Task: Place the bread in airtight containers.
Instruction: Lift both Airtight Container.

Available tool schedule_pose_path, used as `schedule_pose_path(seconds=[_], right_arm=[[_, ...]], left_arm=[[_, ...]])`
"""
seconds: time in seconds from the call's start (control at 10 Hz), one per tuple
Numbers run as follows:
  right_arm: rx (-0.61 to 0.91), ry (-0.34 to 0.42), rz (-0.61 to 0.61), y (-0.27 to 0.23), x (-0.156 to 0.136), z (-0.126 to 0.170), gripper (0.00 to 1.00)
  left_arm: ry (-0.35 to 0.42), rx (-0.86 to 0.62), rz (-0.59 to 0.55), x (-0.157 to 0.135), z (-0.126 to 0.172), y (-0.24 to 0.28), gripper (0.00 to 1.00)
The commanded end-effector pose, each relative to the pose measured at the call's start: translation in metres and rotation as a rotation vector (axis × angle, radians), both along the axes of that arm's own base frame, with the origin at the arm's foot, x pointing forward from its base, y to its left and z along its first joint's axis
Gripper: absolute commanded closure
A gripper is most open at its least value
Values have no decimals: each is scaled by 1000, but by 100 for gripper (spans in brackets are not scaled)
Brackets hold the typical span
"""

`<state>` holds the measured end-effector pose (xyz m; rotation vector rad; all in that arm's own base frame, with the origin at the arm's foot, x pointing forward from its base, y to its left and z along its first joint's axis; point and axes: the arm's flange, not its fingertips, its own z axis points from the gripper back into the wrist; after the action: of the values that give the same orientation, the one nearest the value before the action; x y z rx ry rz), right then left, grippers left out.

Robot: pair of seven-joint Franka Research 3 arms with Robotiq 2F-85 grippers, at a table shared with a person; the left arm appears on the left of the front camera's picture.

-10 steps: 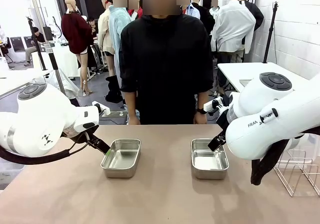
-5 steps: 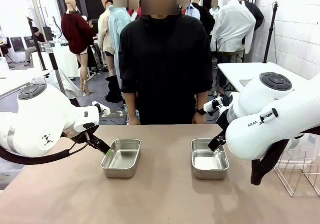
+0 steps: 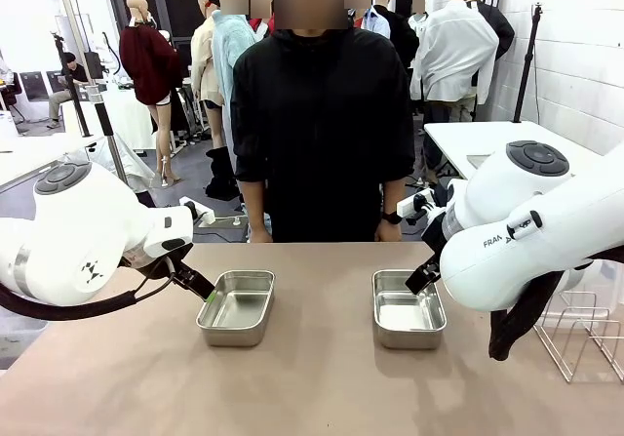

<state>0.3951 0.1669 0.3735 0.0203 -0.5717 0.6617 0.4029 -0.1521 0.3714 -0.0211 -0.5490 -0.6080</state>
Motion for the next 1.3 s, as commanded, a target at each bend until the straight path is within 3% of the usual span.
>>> schedule_pose_path(seconds=[0.0, 0.2, 0.3, 0.5, 0.7, 0.9, 1.2], right_arm=[[1, 0, 0, 0, 0, 0, 0], [0, 0, 0, 0, 0, 0, 0], [0, -18, 23, -2, -11, 17, 0], [118, -52, -8, -31, -29, 72, 0], [168, -33, 10, -62, -43, 122, 0], [244, 12, -24, -100, -52, 147, 0], [340, 39, 2, -129, -79, 164, 0]], left_arm=[[0, -1, 2, 0, 0, 1, 0], [0, -1, 2, 0, 0, 1, 0], [0, 0, 0, 0, 0, 0, 0], [-6, -98, -6, -9, 55, 13, 0], [113, -274, -148, -8, 100, 34, 0], [68, -312, -188, -13, 140, 64, 0], [110, -367, -251, -18, 161, 91, 0]])
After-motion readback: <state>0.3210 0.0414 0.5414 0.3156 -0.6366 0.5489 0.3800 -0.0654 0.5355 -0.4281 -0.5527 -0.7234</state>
